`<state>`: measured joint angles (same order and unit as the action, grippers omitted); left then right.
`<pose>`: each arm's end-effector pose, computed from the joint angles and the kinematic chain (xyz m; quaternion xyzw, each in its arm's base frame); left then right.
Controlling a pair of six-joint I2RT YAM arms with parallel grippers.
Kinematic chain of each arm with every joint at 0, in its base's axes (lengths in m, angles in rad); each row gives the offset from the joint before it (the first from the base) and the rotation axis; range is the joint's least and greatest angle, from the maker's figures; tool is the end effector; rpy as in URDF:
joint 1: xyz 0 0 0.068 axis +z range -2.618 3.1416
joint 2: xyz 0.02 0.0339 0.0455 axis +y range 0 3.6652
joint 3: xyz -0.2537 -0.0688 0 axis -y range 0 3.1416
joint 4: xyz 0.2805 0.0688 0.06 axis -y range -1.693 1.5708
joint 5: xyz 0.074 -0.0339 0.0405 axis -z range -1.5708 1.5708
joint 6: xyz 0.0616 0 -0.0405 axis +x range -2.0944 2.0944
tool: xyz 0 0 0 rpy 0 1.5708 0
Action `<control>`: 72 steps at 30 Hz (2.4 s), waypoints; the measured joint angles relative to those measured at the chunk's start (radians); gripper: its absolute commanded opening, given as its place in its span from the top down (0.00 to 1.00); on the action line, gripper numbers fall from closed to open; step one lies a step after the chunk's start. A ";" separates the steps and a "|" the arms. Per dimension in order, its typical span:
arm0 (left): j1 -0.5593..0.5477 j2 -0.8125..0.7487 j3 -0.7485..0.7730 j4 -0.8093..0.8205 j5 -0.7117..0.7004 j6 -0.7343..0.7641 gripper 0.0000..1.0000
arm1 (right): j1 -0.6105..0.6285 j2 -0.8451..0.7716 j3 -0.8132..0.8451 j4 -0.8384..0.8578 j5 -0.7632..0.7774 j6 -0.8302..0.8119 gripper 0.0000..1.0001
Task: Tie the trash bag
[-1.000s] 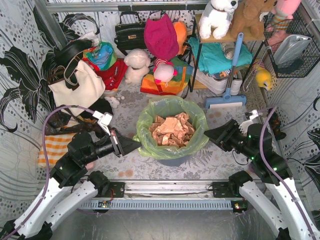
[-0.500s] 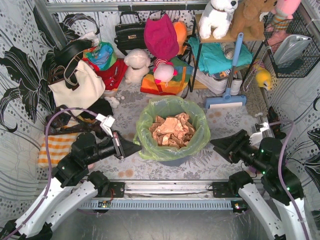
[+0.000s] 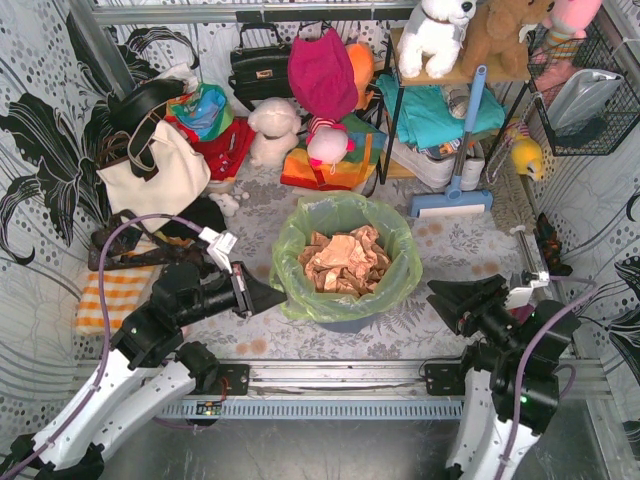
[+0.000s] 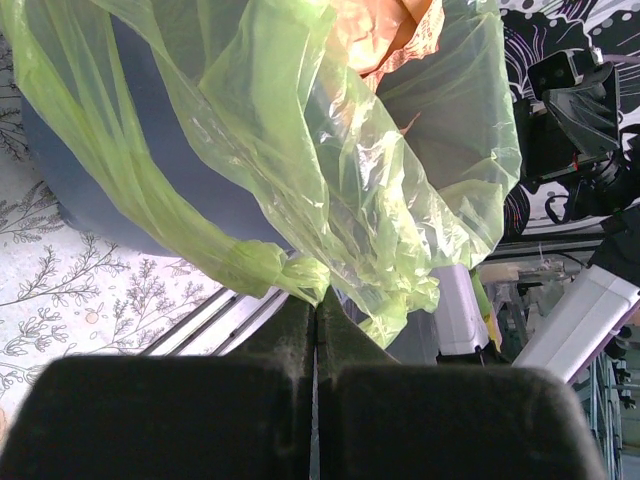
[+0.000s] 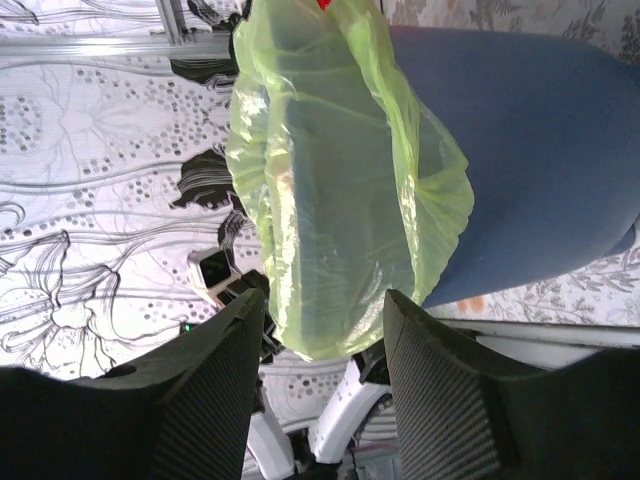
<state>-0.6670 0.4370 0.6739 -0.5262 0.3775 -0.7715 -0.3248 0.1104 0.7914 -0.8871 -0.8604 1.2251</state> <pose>0.1231 -0.1258 0.3076 0.0709 0.7922 -0.5000 0.3426 0.0715 0.0252 0.3413 0.3056 0.6880 0.5408 0.3752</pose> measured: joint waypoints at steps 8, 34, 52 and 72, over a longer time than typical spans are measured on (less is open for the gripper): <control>0.000 0.023 -0.002 0.003 0.014 0.001 1.00 | -0.298 0.084 -0.001 -0.151 -0.328 -0.214 0.50; 0.000 0.029 0.064 -0.039 -0.018 0.047 0.99 | -0.314 0.148 -0.249 0.327 -0.257 0.025 0.51; 0.000 0.064 0.060 -0.034 -0.008 0.051 0.99 | 0.020 0.492 0.030 0.190 -0.026 -0.432 0.42; 0.000 0.055 0.047 -0.075 0.041 0.054 0.99 | 0.285 0.480 -0.178 0.206 -0.131 -0.485 0.41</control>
<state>-0.6670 0.4923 0.7212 -0.6014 0.4187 -0.7174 -0.0402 0.5907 0.6132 -0.6811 -0.9916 0.7403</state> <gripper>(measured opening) 0.012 0.599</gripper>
